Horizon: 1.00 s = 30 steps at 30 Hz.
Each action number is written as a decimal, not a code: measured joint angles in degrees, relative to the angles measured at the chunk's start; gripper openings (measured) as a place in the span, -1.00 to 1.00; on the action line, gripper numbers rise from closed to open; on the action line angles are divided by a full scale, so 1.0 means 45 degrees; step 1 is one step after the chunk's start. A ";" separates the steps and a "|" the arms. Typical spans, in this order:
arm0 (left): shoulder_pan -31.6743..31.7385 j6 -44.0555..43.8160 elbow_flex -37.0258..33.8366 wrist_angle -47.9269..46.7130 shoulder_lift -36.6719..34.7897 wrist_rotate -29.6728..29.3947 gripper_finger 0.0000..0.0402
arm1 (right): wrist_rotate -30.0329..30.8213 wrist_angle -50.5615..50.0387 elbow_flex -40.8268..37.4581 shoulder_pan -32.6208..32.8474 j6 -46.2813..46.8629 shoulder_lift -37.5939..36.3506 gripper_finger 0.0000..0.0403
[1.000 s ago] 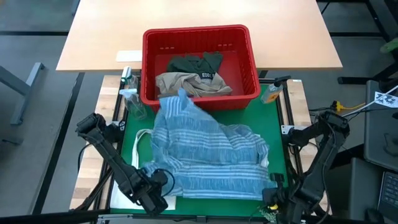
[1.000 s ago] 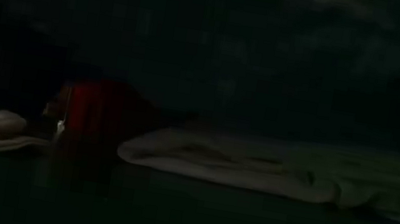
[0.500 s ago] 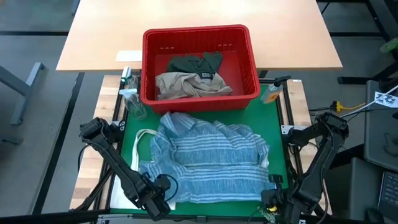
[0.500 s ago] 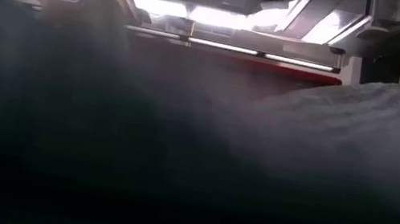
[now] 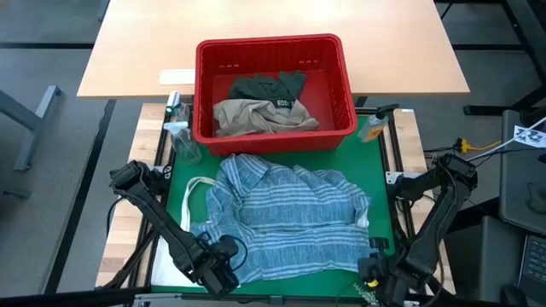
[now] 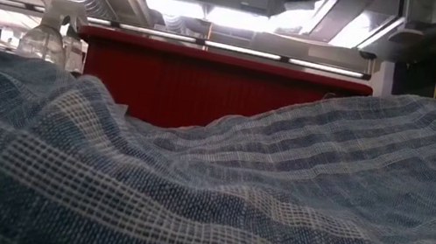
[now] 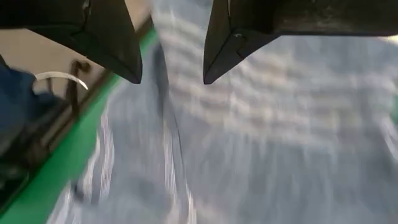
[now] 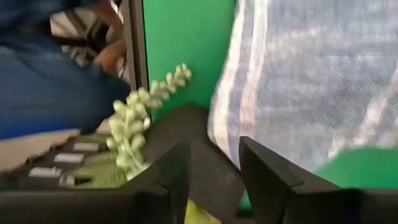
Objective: Fold Laundry from Bin
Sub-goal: Fold the blue checkered polo shirt
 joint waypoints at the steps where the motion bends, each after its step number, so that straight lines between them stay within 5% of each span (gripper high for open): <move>1: 0.0088 0.0317 0.0000 -0.0001 0.0000 -0.0382 -0.18 | -0.0210 -0.0150 0.0000 -0.0141 -0.0222 -0.0067 -0.31; 7: 0.1183 0.2395 0.0000 0.0003 0.0000 -0.2487 -0.21 | 0.0821 -0.1389 0.0000 -0.0562 -0.2292 -0.1157 -0.29; 13: 0.3046 0.4532 0.0000 0.0001 0.0002 -0.4677 -0.22 | 0.3768 -0.3933 0.0000 -0.1168 -0.2896 -0.2656 -0.29; 18: 0.4882 0.6141 0.0000 0.0009 0.0005 -0.3998 -0.22 | 0.5726 -0.5421 0.0000 -0.2203 -0.3773 -0.4050 -0.29; 24: 0.6442 0.7225 0.0000 0.0457 0.0005 -0.3024 -0.22 | 0.5827 -0.5308 -0.0428 -0.4217 -0.5887 -0.6300 -0.29; 30: 0.7201 0.7626 0.0000 0.1439 0.0005 -0.2915 -0.22 | 0.5837 -0.3253 -0.3108 -0.6325 -0.7034 -0.9190 -0.29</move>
